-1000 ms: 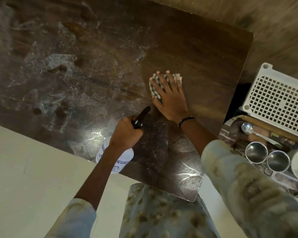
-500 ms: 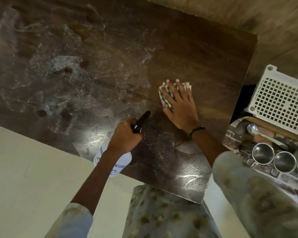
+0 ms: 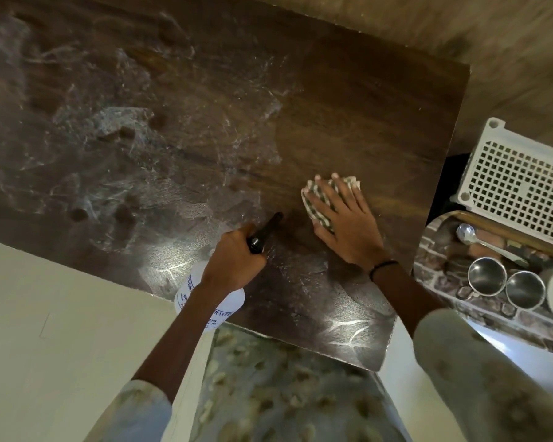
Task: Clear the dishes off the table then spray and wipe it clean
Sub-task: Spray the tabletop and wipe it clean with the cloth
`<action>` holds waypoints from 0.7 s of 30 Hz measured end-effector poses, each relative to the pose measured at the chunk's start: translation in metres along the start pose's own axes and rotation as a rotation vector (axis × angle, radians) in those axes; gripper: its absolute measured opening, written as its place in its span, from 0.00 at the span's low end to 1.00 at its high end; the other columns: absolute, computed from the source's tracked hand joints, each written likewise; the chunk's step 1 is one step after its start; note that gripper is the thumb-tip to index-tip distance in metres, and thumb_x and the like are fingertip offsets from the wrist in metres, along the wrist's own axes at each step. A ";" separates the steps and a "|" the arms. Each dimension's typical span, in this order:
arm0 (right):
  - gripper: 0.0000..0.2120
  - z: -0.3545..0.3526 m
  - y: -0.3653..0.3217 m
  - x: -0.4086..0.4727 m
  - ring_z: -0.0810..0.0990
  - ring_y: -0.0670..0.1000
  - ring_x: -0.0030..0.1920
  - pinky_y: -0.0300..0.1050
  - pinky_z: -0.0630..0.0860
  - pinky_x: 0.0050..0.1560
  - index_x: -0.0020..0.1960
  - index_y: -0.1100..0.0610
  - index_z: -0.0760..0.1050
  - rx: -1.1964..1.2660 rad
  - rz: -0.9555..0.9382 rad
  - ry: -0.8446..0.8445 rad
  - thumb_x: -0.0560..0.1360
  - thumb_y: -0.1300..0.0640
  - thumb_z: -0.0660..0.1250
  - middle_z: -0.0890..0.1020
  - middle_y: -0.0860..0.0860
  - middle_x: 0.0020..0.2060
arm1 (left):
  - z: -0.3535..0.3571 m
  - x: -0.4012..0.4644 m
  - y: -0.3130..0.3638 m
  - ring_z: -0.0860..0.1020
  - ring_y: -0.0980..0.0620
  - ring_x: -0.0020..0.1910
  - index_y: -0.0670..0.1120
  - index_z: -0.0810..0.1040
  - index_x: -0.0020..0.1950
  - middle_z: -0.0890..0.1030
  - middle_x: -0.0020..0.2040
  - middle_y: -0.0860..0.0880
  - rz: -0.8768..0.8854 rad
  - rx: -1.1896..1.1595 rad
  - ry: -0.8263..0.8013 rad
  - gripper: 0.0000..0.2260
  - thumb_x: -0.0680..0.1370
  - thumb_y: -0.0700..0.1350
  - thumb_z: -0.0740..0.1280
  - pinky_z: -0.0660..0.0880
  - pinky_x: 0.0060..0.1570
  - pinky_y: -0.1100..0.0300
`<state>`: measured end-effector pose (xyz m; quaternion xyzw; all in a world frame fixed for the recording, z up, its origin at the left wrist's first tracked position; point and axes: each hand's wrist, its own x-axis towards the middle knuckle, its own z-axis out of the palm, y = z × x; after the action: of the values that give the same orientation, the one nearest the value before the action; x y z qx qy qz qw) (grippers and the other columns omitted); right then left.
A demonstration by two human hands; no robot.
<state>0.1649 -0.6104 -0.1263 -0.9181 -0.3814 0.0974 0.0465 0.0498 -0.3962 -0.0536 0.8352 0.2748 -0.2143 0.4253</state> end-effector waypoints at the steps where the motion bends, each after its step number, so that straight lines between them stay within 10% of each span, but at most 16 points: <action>1: 0.28 -0.001 -0.008 0.012 0.51 0.57 0.79 0.59 0.51 0.77 0.79 0.47 0.55 0.020 0.054 0.015 0.80 0.45 0.55 0.56 0.51 0.79 | 0.000 -0.001 -0.001 0.79 0.44 0.37 0.45 0.77 0.45 0.80 0.38 0.43 0.004 0.004 -0.005 0.04 0.71 0.38 0.68 0.78 0.40 0.50; 13: 0.29 0.018 -0.055 -0.030 0.50 0.58 0.79 0.60 0.52 0.77 0.78 0.48 0.59 0.005 -0.190 -0.026 0.79 0.43 0.57 0.56 0.52 0.79 | 0.000 -0.018 -0.008 0.80 0.45 0.37 0.45 0.77 0.42 0.82 0.36 0.44 0.002 -0.015 -0.006 0.05 0.67 0.42 0.65 0.75 0.38 0.55; 21: 0.27 0.005 -0.038 0.011 0.52 0.59 0.79 0.59 0.50 0.77 0.79 0.48 0.56 0.062 0.158 0.064 0.81 0.45 0.54 0.58 0.51 0.78 | 0.009 -0.034 -0.017 0.79 0.42 0.36 0.42 0.78 0.44 0.81 0.38 0.40 -0.015 0.000 -0.007 0.06 0.69 0.35 0.66 0.75 0.35 0.53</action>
<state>0.1455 -0.5759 -0.1265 -0.9460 -0.3030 0.0833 0.0794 0.0121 -0.4044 -0.0489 0.8325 0.2797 -0.2204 0.4245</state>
